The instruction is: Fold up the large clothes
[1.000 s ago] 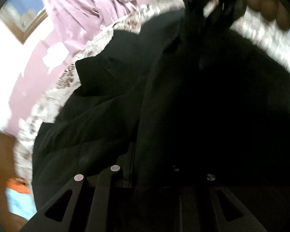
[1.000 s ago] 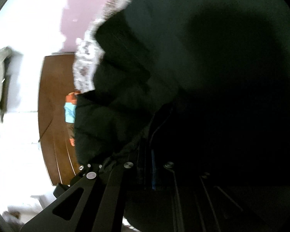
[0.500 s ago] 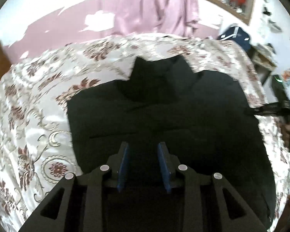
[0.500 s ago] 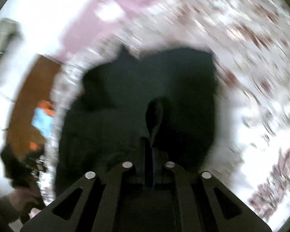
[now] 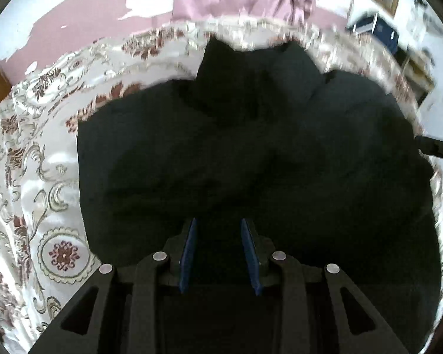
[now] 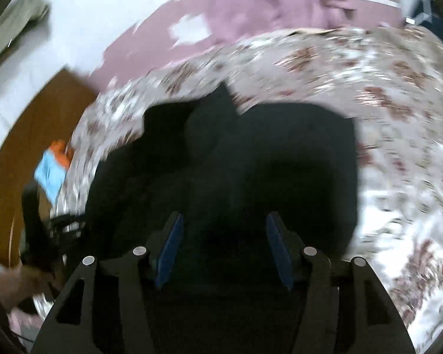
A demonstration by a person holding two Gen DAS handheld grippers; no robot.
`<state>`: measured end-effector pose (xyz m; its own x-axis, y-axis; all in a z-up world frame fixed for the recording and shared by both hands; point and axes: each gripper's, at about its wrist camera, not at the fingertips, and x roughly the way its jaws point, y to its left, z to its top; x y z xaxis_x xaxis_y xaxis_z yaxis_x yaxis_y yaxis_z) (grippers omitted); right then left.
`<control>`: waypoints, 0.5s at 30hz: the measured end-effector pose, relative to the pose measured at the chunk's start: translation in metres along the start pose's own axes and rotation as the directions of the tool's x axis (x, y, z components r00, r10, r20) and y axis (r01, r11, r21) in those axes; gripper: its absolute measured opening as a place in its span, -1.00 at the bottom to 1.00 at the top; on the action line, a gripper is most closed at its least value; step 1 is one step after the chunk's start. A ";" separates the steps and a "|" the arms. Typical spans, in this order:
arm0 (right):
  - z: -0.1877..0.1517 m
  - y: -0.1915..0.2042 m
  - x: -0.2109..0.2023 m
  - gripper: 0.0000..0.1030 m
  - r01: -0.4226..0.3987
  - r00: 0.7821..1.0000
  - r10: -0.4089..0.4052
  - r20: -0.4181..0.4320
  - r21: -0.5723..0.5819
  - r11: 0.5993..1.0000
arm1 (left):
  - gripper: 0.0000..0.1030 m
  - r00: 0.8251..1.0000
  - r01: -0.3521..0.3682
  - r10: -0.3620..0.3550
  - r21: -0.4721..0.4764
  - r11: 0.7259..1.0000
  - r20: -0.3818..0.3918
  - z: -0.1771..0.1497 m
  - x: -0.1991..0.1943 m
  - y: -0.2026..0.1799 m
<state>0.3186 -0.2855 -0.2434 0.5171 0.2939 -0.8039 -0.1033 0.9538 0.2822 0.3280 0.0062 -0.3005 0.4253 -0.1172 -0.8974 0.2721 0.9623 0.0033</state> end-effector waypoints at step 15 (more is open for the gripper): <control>-0.034 -0.025 -0.027 0.02 0.002 1.000 -0.002 -0.001 0.107 0.994 | -0.42 0.978 0.203 -0.201 -0.051 0.978 0.053 0.032 0.005 -0.062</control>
<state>0.2787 -0.3151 -0.2469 0.5165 0.2919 -0.8050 -0.0104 0.9422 0.3350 0.3405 -0.0616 -0.2912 0.4075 -0.3207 -0.8550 0.3081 0.9297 -0.2019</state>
